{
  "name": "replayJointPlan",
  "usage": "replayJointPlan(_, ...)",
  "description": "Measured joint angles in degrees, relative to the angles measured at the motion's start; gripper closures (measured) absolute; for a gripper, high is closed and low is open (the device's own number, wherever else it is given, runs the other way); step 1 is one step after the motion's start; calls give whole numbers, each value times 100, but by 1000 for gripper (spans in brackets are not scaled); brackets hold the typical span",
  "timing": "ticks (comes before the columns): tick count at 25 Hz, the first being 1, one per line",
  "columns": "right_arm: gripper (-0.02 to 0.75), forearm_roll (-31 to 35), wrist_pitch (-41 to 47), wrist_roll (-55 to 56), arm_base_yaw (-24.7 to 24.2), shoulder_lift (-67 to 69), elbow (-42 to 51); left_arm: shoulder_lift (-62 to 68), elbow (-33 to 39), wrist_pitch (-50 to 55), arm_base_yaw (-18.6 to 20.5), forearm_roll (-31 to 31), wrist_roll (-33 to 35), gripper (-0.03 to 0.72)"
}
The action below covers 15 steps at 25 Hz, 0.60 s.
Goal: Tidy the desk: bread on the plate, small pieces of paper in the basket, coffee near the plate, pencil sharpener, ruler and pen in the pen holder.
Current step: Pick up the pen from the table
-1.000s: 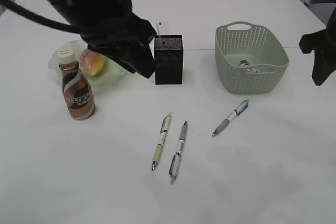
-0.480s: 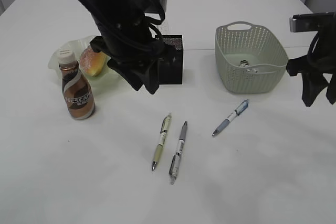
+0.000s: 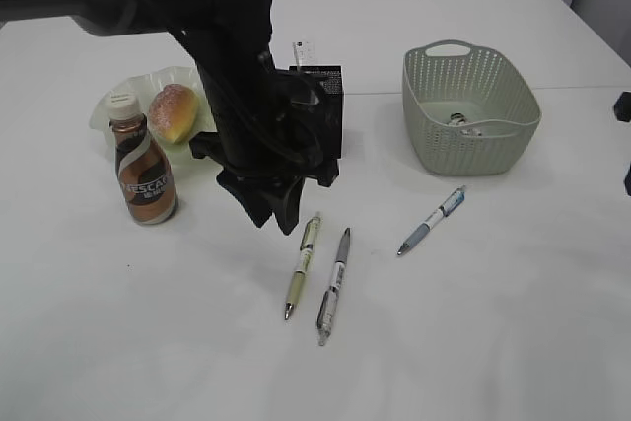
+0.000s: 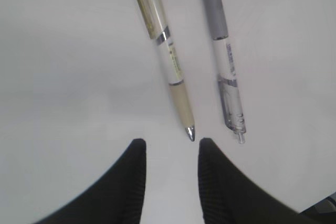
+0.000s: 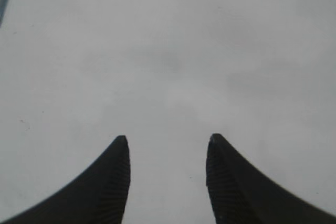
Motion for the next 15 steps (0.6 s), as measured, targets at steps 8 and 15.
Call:
replayJointPlan(8,356,123,0,0,-453,0,0,468,0,-19,-13,-104,-13,419)
replayJointPlan(15,356,571,0,-144,-457,0,0,556,-2,-717,-13,-302,-252,391)
